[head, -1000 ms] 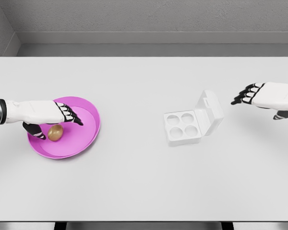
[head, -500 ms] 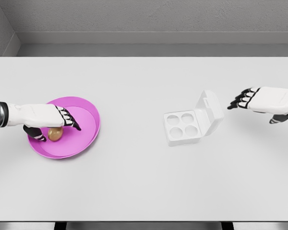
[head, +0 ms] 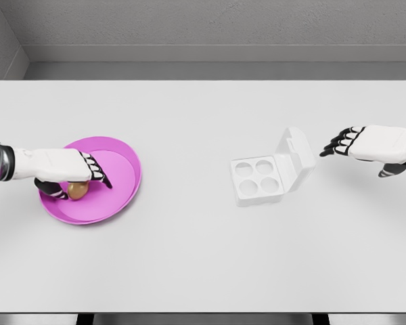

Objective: Pack egg into the box and close the box lid

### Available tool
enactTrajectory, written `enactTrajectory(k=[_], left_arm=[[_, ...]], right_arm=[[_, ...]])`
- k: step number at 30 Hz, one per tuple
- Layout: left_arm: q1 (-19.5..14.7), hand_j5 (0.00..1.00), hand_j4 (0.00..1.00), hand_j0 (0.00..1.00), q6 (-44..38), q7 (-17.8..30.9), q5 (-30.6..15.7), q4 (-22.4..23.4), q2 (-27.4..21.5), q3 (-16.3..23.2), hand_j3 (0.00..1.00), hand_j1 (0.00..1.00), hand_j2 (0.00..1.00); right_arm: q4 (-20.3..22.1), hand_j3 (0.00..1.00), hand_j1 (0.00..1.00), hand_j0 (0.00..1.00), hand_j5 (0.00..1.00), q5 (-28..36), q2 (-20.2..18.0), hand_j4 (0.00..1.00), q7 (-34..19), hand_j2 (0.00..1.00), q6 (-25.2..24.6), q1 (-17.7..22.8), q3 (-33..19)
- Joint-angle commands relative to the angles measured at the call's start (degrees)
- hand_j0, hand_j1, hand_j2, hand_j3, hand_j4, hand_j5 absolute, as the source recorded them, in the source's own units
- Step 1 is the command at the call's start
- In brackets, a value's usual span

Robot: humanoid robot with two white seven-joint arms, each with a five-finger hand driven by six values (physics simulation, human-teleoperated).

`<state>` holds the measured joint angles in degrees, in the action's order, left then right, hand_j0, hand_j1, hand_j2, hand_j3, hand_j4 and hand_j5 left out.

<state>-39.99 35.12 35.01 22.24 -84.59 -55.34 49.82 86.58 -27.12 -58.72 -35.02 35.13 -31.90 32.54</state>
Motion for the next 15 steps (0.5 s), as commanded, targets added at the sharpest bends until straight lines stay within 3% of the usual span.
enactTrajectory(k=[1,15], left_arm=[[0.0,0.79,0.79,0.79,-0.1,0.0,-0.3,-0.3,0.0,0.6,0.79,0.79,0.79],[0.0,0.79,0.79,0.79,-0.1,0.0,-0.2,-0.2,-0.7,0.6,0.79,0.79,0.79]], right_arm=[[0.0,1.00,1.00,1.00,1.00,0.2,-0.1,1.00,0.0,1.00,-0.1,0.0,0.0],[0.1,1.00,1.00,1.00,1.00,0.2,0.0,1.00,0.0,1.00,-0.1,-0.3,0.0]])
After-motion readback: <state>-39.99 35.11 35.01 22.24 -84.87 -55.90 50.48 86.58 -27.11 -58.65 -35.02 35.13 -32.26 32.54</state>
